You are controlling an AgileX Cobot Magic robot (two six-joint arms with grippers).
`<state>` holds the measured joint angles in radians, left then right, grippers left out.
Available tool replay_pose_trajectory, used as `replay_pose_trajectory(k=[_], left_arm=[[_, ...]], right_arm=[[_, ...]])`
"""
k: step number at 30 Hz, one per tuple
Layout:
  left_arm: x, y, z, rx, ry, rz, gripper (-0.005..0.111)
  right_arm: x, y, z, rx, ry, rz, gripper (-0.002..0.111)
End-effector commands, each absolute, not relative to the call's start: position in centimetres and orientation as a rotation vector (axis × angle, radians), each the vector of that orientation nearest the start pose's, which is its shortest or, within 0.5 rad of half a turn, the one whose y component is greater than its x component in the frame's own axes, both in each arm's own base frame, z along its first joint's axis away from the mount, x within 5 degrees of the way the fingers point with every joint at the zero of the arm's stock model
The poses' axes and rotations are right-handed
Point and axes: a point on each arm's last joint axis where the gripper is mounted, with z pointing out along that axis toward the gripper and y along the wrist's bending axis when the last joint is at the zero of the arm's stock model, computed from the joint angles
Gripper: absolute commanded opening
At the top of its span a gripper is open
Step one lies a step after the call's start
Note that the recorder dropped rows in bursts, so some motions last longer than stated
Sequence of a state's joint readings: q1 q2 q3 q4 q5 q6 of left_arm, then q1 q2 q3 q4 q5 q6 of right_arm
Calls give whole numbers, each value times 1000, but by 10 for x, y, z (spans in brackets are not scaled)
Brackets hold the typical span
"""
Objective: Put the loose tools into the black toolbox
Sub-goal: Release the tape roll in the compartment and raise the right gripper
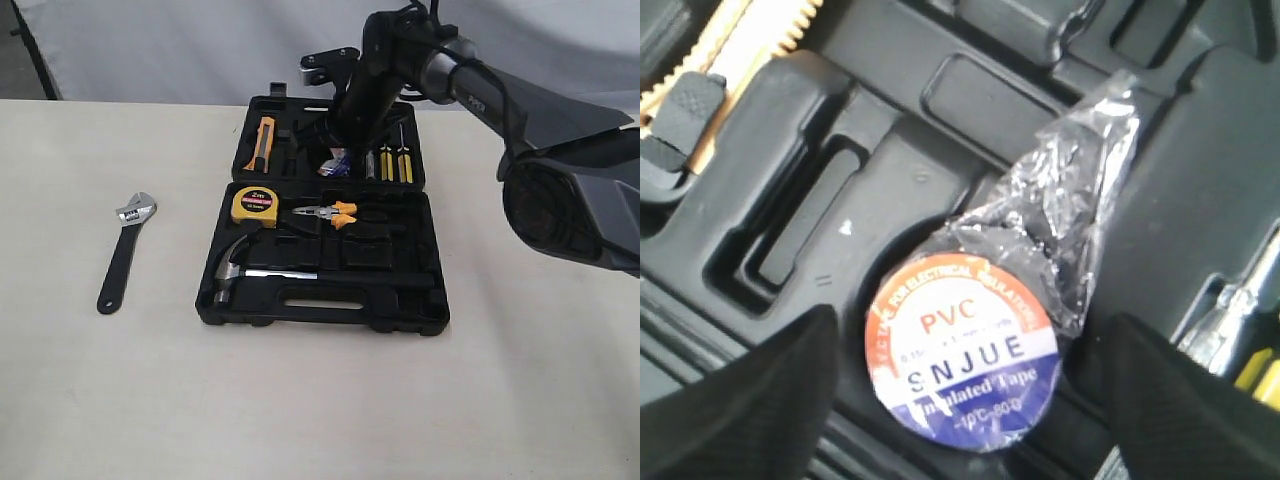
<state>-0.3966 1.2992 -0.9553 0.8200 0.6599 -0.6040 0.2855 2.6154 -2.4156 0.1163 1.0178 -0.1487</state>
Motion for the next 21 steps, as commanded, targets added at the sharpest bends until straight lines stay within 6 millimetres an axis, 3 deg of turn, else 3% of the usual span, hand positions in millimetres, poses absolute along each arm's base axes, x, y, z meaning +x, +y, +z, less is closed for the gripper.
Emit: replay_pose_trajectory(k=[1,4,11,17,21], left_arm=[[263,-66,307,306,2223,348,1],[263,-66,307,306,2223,348,1],[263,-66,307,306,2223,348,1],[263,-66,307,306,2223,348,1],[263,-66,307,306,2223,348,1]], right_arm=[[528,162,152,-538,2646,180,58],[529,162,152,-535,2645,181,52],[530,163,152,-516,2631,192,52],[532,163,134,-495,2654,195,52],[532,163,134,-495,2654,195,52]])
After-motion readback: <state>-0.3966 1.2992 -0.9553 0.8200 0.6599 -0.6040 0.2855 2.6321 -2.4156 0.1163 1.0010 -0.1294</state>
